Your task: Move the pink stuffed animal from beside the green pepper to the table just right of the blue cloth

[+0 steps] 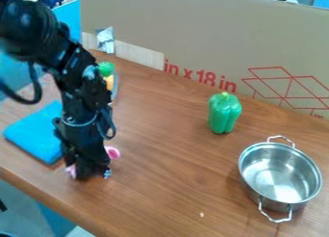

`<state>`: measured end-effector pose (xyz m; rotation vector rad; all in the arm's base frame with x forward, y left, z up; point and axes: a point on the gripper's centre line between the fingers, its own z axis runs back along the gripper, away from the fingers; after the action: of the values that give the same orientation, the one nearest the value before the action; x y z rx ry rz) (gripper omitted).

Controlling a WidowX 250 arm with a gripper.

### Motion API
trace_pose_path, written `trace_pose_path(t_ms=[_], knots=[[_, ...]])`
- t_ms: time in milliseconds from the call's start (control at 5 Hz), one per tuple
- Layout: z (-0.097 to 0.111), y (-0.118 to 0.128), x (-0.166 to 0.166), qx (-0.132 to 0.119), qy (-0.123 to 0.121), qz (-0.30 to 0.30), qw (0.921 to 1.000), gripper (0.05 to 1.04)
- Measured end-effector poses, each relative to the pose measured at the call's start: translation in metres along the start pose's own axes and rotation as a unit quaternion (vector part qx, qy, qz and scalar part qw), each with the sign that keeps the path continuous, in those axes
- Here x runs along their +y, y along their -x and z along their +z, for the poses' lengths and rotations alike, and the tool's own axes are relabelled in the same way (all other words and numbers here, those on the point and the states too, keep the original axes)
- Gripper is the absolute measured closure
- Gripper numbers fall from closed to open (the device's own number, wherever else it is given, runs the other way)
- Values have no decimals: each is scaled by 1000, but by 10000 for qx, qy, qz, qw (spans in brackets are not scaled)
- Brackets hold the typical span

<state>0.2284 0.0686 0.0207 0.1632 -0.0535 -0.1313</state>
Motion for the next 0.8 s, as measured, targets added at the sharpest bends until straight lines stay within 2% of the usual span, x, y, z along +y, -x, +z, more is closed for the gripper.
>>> trace_pose_path(t_ms=[200, 400, 600, 800], knots=[[0, -8, -11, -97, 136, -306, 9994, 781], [2, -14, -17, -102, 105, -524, 9985, 516], [13, -8, -14, -246, 329, -442, 9982, 195], [52, -11, -10, -940, 532, -327, 9936, 77]])
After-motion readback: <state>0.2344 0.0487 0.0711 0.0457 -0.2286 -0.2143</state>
